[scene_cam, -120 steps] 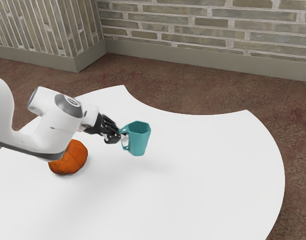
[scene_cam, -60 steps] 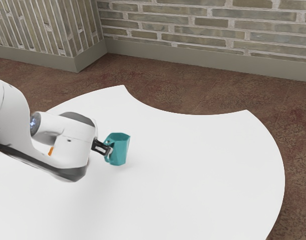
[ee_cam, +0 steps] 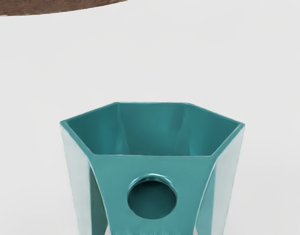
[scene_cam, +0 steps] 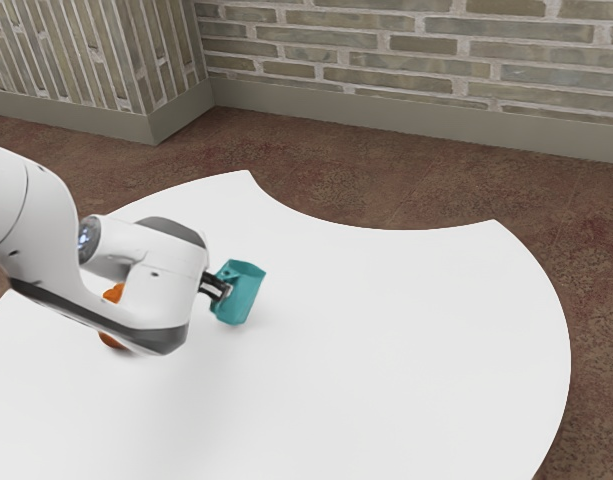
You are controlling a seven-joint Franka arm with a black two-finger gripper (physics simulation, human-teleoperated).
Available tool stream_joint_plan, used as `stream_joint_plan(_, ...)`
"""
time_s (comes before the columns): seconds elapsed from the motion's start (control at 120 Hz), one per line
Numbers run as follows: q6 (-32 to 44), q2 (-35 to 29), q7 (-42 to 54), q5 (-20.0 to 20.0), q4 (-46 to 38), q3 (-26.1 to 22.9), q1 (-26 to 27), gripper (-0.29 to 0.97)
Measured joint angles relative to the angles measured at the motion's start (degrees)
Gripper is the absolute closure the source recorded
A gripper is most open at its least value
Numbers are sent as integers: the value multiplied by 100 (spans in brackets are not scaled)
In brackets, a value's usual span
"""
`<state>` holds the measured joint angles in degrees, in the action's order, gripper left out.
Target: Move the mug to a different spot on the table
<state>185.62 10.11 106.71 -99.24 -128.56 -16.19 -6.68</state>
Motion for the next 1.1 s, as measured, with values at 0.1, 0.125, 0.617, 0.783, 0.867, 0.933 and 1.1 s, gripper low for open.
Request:
stream_joint_plan(0.1,-45,34,1,-18,158,-6,61,64)
stream_joint_plan(0.125,-62,60,1,-21,193,-7,63,64)
stream_joint_plan(0.617,-303,377,6,-204,368,-6,49,64)
stream_joint_plan(0.783,-335,280,8,-403,121,-6,127,63)
stream_joint_plan(0.867,-346,261,9,-458,3,-3,126,63)
stream_joint_plan(0.933,-352,235,11,-483,-80,1,92,63)
stream_joint_plan(1.1,-359,232,17,-508,-199,9,70,62)
